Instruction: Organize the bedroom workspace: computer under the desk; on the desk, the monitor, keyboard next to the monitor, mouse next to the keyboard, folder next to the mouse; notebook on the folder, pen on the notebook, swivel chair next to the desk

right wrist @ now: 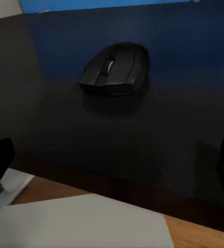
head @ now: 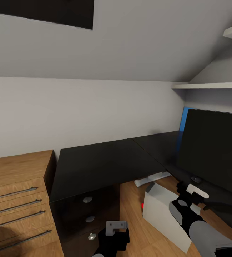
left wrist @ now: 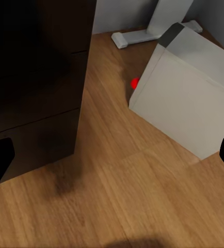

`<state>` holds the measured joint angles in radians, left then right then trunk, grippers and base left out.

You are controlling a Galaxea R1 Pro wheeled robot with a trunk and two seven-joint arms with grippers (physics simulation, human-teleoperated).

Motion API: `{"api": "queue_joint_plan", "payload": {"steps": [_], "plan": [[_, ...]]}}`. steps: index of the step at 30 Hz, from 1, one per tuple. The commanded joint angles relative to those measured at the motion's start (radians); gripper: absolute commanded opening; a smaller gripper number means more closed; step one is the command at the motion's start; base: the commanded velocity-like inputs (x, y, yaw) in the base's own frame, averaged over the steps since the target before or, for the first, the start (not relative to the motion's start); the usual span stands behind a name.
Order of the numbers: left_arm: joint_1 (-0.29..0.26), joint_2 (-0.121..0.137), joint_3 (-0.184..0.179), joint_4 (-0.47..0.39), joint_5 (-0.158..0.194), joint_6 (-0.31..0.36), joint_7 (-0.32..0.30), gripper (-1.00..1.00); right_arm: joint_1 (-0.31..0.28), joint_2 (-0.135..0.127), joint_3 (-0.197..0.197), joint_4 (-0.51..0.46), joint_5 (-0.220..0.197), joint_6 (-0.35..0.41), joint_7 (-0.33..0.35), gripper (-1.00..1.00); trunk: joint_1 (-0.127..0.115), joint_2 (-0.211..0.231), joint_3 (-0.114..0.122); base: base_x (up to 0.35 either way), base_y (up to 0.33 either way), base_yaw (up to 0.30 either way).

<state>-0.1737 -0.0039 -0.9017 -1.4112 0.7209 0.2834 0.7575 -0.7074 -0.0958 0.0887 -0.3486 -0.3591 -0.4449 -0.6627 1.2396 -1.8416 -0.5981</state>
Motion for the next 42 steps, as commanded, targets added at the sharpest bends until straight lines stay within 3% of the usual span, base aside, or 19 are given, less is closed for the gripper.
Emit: {"api": "queue_joint_plan", "payload": {"steps": [1,8,9,15,27,42], "plan": [[-0.001,0.0,-0.001,-0.001,0.004,0.004,0.007,1.0,0.0,-0.001,-0.001,0.002,-0.039,-0.002,0.007,1.0,0.0,0.0,-0.001,0.0,0.0,0.0],[-0.001,0.001,0.0,-0.001,0.004,0.004,0.008,1.0,0.0,-0.001,0.011,0.002,-0.033,-0.002,0.009,1.0,0.0,0.0,-0.001,0.0,0.0,0.0],[-0.001,0.001,0.002,0.005,0.003,0.003,0.008,1.0,0.001,0.005,0.022,-0.005,-0.005,0.002,-0.004,1.0,0.0,0.0,-0.001,0.0,0.0,0.0],[-0.001,0.0,0.005,0.03,0.002,0.002,0.009,1.0,0.0,0.038,0.033,-0.01,0.013,0.036,-0.023,1.0,0.0,0.0,-0.001,0.0,0.0,0.0],[-0.001,0.005,0.003,0.035,-0.001,0.0,0.008,1.0,-0.001,0.106,0.082,0.014,0.077,-0.023,0.015,1.0,0.0,0.0,-0.001,0.0,0.0,0.0],[-0.001,0.005,0.003,0.035,0.0,0.0,0.008,1.0,0.0,0.112,0.086,0.014,0.089,-0.025,0.012,1.0,0.0,0.0,-0.001,0.0,0.0,0.0]]}}
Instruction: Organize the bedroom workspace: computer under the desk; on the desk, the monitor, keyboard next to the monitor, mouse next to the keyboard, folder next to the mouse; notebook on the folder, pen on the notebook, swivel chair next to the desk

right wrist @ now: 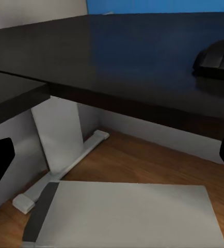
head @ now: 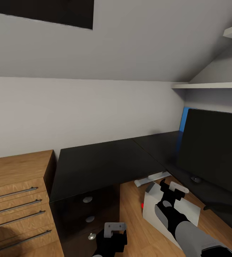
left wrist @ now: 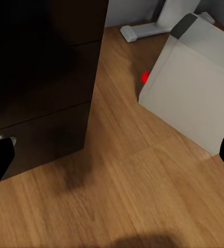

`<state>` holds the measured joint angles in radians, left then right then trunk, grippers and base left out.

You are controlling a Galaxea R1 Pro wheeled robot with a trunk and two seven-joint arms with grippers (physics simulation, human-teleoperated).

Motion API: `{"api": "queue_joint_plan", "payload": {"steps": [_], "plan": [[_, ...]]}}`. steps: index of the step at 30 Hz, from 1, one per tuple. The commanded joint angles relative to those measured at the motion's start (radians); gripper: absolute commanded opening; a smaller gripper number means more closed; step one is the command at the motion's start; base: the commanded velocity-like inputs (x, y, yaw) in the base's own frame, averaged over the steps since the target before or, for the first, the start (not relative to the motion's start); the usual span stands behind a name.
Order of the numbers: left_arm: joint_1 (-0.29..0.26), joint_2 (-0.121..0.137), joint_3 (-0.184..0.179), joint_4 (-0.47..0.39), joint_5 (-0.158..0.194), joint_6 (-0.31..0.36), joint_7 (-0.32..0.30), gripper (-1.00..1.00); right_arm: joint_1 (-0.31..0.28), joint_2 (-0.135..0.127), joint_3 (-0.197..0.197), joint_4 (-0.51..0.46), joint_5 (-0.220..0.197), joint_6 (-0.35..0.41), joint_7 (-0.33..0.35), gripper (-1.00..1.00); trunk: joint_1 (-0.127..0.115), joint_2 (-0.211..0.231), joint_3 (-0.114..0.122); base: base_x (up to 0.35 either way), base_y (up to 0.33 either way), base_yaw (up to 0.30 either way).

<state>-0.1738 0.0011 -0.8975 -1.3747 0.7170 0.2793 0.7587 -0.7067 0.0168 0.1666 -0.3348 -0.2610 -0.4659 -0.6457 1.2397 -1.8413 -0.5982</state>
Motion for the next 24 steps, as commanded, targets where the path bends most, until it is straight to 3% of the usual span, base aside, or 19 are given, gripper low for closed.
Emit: {"api": "queue_joint_plan", "payload": {"steps": [1,13,24], "plan": [[-0.001,0.0,-0.001,-0.001,0.004,0.004,0.007,1.0,-0.001,0.0,0.008,0.0,-0.009,-0.005,-0.005,1.0,0.0,-0.001,-0.001,0.0,0.0,0.0],[-0.001,-0.001,-0.003,0.0,0.004,0.004,0.006,1.0,0.0,0.011,0.009,-0.001,0.005,-0.005,-0.006,1.0,0.0,-0.001,-0.001,0.0,0.0,0.0],[-0.001,-0.001,-0.002,0.002,0.007,0.004,0.005,1.0,0.0,0.016,0.009,-0.001,0.009,-0.006,-0.005,1.0,0.0,-0.001,0.007,0.0,0.245,-0.116]]}}
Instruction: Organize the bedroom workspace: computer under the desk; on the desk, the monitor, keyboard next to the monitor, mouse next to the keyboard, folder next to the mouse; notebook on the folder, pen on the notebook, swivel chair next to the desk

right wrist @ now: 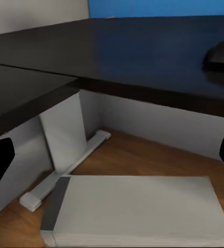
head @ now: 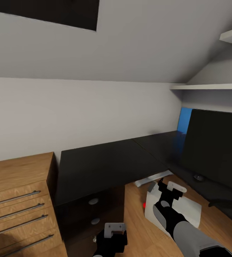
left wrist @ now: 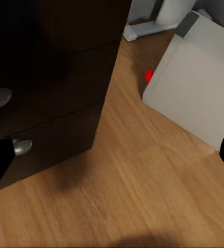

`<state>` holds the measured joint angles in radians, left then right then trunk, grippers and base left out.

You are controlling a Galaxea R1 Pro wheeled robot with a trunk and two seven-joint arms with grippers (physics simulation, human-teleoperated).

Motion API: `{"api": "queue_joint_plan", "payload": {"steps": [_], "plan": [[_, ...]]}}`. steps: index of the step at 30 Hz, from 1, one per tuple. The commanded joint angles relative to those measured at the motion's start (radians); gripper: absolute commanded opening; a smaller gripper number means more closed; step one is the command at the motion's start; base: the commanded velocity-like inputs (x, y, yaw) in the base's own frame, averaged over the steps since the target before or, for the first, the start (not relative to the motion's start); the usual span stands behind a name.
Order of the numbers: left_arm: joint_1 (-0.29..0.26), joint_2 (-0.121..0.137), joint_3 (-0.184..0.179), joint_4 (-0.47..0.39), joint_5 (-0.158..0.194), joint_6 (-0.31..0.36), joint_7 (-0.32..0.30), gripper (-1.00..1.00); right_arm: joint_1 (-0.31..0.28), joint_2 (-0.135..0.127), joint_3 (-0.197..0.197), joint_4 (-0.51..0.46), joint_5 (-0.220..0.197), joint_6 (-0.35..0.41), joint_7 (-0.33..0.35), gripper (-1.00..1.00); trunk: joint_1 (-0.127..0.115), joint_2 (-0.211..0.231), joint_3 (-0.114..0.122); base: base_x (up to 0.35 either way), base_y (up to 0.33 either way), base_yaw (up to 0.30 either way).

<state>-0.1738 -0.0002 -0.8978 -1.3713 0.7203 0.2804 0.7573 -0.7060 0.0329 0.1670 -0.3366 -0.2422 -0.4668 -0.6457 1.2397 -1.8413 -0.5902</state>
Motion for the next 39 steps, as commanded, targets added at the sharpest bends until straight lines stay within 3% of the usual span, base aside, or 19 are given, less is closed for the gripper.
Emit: {"api": "queue_joint_plan", "payload": {"steps": [1,9,25,39], "plan": [[-0.001,0.0,-0.001,-0.001,0.004,0.003,0.007,1.0,-0.001,0.0,0.009,0.001,-0.01,-0.005,-0.005,1.0,0.0,-0.001,-0.001,0.0,0.32,-0.051],[-0.001,0.0,-0.002,-0.001,0.004,0.003,0.007,1.0,-0.001,0.001,0.008,0.001,-0.01,-0.006,-0.005,1.0,0.0,-0.001,-0.001,0.0,0.233,-0.021],[-0.001,0.0,-0.004,-0.001,0.001,0.003,0.007,1.0,-0.001,0.0,0.008,0.001,-0.009,-0.005,-0.004,1.0,0.0,-0.001,-0.004,0.0,0.006,-0.007],[-0.001,0.0,-0.004,-0.001,-0.001,0.003,0.007,1.0,-0.001,0.001,0.009,0.001,-0.01,-0.004,0.003,1.0,0.0,-0.001,-0.002,0.0,0.0,-0.228]]}}
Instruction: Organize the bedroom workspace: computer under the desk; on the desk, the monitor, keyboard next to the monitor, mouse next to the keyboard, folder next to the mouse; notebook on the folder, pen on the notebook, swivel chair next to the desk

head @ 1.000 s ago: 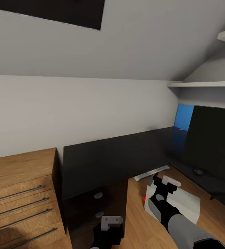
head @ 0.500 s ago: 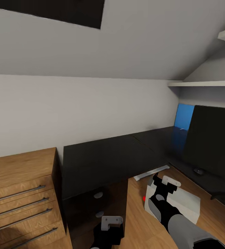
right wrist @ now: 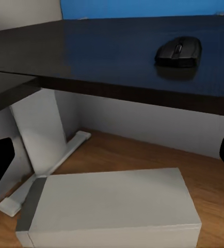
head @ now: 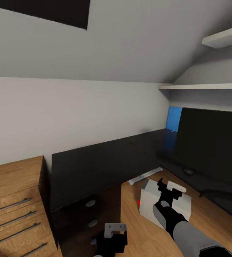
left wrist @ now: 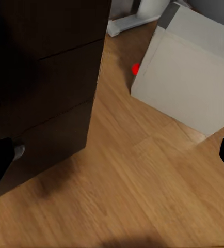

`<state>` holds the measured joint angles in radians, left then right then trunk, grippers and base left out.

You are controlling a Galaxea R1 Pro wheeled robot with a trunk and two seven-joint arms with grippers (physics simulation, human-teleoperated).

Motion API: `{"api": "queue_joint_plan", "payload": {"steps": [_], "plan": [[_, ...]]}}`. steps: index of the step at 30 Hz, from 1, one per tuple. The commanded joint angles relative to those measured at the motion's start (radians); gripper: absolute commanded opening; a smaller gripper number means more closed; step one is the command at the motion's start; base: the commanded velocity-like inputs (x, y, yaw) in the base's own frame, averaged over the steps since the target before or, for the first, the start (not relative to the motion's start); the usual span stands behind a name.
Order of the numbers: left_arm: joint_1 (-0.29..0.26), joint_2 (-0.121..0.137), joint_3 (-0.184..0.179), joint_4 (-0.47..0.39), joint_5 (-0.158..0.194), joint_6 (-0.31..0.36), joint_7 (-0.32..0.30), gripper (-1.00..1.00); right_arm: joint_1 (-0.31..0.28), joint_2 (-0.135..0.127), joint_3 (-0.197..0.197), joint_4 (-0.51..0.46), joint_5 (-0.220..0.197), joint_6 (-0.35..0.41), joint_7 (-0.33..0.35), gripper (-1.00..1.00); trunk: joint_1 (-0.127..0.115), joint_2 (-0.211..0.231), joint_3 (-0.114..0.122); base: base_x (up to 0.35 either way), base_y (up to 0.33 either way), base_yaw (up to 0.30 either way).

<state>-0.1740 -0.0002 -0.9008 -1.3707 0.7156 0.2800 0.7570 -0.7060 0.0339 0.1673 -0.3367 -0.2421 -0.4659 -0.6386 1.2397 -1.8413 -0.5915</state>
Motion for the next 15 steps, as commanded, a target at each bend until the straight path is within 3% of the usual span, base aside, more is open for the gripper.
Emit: {"api": "queue_joint_plan", "payload": {"steps": [1,6,15], "plan": [[-0.001,0.0,-0.001,-0.002,0.004,0.004,0.007,1.0,-0.001,-0.001,0.008,0.001,-0.01,-0.005,-0.004,1.0,0.0,-0.001,-0.001,0.0,0.0,-0.278],[-0.001,0.001,-0.001,-0.002,0.003,0.004,0.007,1.0,-0.001,0.0,0.009,0.001,-0.011,-0.006,-0.007,1.0,0.0,-0.001,-0.004,0.0,0.0,-0.193],[-0.001,0.002,-0.001,-0.002,0.002,0.004,0.007,1.0,0.0,0.001,0.01,0.0,-0.01,-0.006,-0.01,1.0,0.0,-0.001,-0.006,0.0,0.0,-0.039]]}}
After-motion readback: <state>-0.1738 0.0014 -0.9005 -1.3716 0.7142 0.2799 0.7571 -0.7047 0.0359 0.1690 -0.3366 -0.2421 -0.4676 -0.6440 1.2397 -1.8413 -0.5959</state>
